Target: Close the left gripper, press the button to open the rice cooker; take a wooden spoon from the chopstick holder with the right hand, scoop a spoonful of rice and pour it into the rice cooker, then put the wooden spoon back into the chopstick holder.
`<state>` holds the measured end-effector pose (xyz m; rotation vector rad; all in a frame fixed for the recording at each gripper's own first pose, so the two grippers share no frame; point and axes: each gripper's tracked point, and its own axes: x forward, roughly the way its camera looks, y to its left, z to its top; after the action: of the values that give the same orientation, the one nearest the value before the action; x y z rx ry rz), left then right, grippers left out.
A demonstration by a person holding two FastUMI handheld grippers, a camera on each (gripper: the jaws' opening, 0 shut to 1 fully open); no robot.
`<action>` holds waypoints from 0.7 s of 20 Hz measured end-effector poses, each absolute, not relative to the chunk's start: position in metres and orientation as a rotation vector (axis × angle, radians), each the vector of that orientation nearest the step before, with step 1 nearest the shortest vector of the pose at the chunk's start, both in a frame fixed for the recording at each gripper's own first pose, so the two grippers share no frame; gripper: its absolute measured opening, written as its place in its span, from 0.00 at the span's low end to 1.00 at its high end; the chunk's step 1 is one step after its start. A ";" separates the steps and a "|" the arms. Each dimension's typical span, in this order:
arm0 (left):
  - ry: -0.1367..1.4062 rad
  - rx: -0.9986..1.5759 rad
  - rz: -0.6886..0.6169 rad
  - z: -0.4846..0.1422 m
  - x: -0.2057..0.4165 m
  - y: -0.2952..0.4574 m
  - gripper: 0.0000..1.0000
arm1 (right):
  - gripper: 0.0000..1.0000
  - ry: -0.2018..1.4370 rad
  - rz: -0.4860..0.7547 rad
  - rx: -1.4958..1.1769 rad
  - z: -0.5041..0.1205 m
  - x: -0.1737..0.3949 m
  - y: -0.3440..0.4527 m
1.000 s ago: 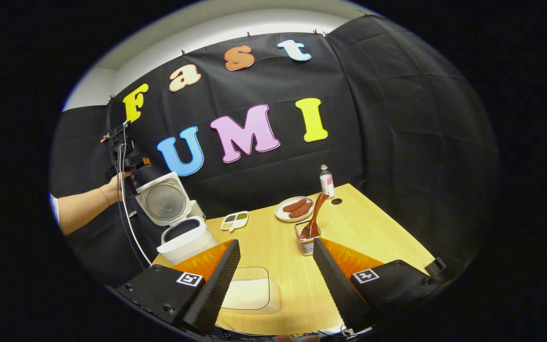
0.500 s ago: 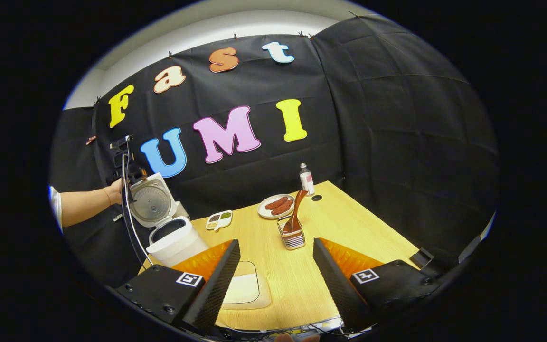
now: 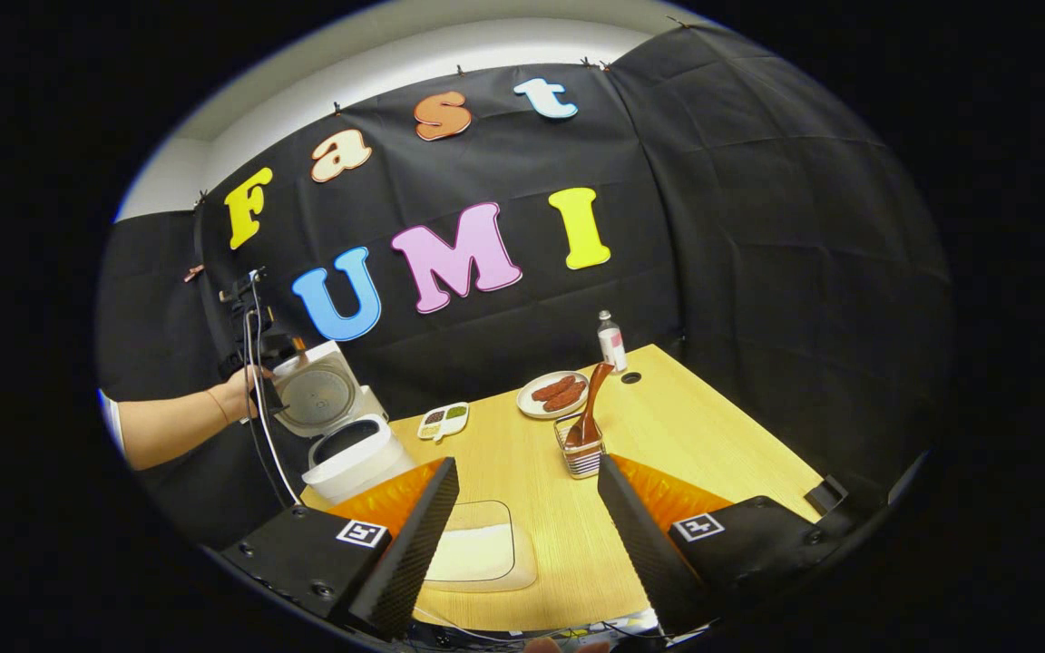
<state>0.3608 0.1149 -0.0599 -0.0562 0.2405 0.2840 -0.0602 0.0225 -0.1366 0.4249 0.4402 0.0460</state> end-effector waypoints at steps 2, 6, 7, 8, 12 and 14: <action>0.258 -0.062 0.282 -0.075 0.340 0.100 1.00 | 0.98 0.436 0.065 0.416 -0.134 -0.057 0.018; 0.315 -0.095 0.277 -0.116 0.304 0.074 1.00 | 0.98 0.435 0.082 0.401 -0.130 -0.050 0.005; 0.340 -0.104 0.278 -0.131 0.296 0.068 1.00 | 0.98 0.436 0.085 0.398 -0.130 -0.047 0.003; 0.361 -0.107 0.284 -0.144 0.290 0.065 1.00 | 0.98 0.442 0.091 0.393 -0.131 -0.046 0.001; 0.433 -0.112 0.298 -0.191 0.272 0.054 1.00 | 0.98 0.457 0.114 0.376 -0.135 -0.041 -0.003; 0.450 -0.093 0.312 -0.203 0.269 0.050 1.00 | 0.98 0.469 0.126 0.360 -0.138 -0.042 -0.004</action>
<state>0.2685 0.0500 -0.2033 -0.0933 0.4503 0.3122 -0.0419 -0.0035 -0.1380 0.3601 0.4687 0.1260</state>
